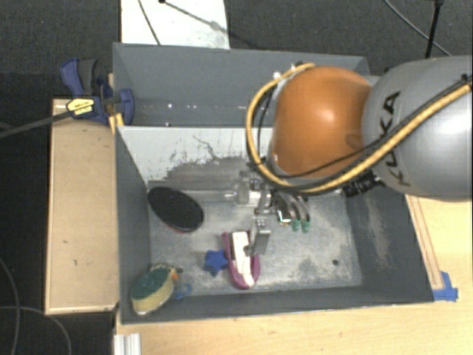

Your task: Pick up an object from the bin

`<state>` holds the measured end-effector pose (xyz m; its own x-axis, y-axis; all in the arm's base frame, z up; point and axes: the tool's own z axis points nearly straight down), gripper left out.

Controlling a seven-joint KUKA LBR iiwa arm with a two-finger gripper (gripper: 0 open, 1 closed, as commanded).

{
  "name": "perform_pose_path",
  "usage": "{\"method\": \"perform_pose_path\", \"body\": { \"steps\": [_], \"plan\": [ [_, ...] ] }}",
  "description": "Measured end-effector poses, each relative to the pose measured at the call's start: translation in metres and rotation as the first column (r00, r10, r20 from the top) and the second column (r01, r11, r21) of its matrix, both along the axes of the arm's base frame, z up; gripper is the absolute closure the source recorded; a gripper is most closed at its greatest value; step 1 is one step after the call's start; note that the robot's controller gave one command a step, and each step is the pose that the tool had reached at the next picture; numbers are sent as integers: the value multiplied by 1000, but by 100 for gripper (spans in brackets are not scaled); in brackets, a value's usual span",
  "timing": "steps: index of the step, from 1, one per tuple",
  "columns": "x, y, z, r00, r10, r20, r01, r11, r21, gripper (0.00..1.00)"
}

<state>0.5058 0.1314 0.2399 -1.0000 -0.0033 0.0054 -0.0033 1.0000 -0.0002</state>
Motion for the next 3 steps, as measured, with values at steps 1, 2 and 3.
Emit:
{"method": "perform_pose_path", "body": {
  "steps": [1,2,3],
  "plan": [
    [27,30,-170,995,95,-3,-95,995,-1,0],
    [30,-6,-162,984,-178,5,178,984,3,0],
    [-17,-23,-164,978,-209,27,209,978,10,0]
  ]
}}
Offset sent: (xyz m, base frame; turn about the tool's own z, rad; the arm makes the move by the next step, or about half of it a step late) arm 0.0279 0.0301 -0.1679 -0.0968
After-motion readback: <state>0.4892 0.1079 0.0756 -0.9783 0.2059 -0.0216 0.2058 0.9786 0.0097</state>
